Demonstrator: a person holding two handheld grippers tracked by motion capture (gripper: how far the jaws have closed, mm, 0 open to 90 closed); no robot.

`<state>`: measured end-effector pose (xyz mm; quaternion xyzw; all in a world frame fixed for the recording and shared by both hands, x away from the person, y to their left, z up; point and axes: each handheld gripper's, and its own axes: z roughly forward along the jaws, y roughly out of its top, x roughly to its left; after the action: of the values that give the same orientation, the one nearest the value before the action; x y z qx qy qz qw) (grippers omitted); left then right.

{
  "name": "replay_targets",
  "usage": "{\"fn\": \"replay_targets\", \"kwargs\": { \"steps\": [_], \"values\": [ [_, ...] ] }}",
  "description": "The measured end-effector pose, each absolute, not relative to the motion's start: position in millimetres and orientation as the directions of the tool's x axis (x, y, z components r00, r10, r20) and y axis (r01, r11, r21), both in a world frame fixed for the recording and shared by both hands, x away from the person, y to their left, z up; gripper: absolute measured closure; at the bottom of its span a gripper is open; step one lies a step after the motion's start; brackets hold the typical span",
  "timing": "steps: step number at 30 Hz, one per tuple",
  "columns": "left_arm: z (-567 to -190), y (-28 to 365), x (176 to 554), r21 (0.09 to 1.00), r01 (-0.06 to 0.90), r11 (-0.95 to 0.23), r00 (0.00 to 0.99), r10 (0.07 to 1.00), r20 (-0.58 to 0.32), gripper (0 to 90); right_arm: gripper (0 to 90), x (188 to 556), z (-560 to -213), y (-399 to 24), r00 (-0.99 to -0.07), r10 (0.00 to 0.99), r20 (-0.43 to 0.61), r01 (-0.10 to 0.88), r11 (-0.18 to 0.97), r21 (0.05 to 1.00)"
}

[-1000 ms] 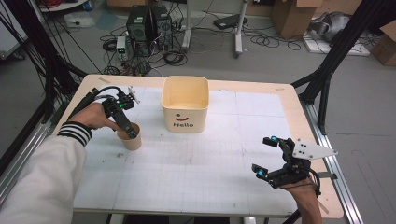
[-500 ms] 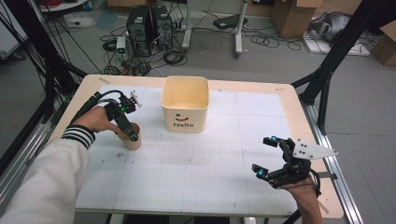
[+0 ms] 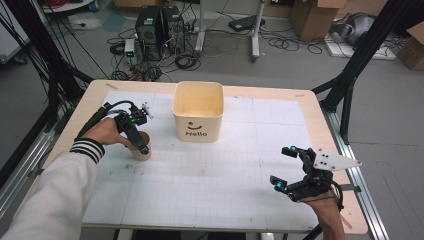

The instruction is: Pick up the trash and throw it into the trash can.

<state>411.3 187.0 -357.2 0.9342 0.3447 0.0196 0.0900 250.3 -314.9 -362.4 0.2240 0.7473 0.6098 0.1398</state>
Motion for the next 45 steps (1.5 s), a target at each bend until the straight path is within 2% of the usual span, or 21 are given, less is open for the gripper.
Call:
{"fn": "replay_targets", "kwargs": {
  "steps": [4,35,40,44,45],
  "values": [
    [-360,184,411,0.179,0.630,-0.756,0.768,0.640,-0.001,1.8,0.3,250,-362,-315,-0.862,0.504,0.064,0.164,0.156,0.974],
    [-388,184,406,0.180,0.641,-0.746,0.757,0.653,0.007,1.9,0.3,250,-362,-315,-0.862,0.503,0.063,0.162,0.156,0.974],
    [-388,184,406,0.172,0.632,-0.755,0.766,0.643,0.004,9.1,0.3,250,-362,-315,-0.861,0.505,0.066,0.166,0.156,0.974],
    [-387,185,407,0.186,0.632,-0.752,0.767,0.641,-0.014,22.5,0.3,251,-363,-315,-0.860,0.505,0.066,0.167,0.157,0.973],
    [-386,186,407,0.184,0.635,-0.750,0.765,0.643,-0.017,23.1,0.3,251,-363,-315,-0.859,0.507,0.067,0.168,0.155,0.974]
  ]
}}
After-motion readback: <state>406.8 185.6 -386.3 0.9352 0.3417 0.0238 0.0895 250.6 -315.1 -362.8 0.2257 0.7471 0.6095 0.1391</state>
